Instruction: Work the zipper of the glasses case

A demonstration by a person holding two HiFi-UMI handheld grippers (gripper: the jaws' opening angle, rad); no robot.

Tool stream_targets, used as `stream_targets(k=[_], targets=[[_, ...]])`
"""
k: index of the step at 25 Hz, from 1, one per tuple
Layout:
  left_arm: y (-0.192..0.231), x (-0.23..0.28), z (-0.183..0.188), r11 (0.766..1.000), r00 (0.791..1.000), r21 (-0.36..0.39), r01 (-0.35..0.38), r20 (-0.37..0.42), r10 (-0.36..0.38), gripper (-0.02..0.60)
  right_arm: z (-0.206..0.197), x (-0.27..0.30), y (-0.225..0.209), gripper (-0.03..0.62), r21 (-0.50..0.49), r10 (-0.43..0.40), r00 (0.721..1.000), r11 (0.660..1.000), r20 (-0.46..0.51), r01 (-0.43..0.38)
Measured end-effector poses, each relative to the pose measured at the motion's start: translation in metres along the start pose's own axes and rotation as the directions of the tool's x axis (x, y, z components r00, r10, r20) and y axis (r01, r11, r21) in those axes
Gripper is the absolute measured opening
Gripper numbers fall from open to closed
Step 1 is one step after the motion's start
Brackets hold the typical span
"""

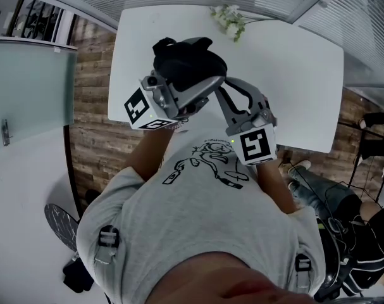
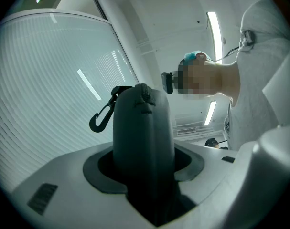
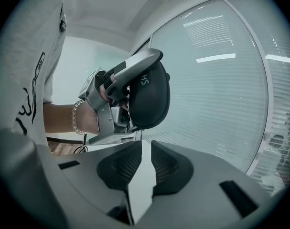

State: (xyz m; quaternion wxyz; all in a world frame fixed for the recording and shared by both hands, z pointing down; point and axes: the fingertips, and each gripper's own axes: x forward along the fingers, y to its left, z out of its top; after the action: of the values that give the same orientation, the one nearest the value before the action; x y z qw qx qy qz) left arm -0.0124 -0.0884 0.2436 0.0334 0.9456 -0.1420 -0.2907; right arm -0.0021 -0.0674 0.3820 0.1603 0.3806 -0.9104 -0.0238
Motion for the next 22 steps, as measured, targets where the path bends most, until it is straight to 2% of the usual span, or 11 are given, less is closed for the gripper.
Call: stream_targets(k=[6, 13, 17, 22], targets=[[0.014, -0.011, -0.005, 0.997, 0.997, 0.024, -0.069, -0.038, 0.069, 0.245, -0.017, -0.007, -0.021, 0.066, 0.105, -0.031, 0.999, 0.994, -0.019, 0.033], [0.024, -0.025, -0.013, 0.986, 0.982, 0.07, -0.15, -0.109, 0.157, 0.245, -0.018, -0.03, -0.054, 0.057, 0.131, -0.13, 0.992, 0.983, -0.001, 0.129], [0.031, -0.03, -0.021, 0.973, 0.963, 0.109, -0.204, -0.159, 0.22, 0.245, -0.018, -0.04, -0.07, 0.051, 0.154, -0.181, 0.983, 0.972, 0.003, 0.179], [0.038, -0.039, -0.03, 0.947, 0.925, 0.176, -0.27, -0.226, 0.306, 0.245, -0.013, -0.051, -0.081, 0.038, 0.167, -0.227, 0.974, 0.961, 0.022, 0.221]])
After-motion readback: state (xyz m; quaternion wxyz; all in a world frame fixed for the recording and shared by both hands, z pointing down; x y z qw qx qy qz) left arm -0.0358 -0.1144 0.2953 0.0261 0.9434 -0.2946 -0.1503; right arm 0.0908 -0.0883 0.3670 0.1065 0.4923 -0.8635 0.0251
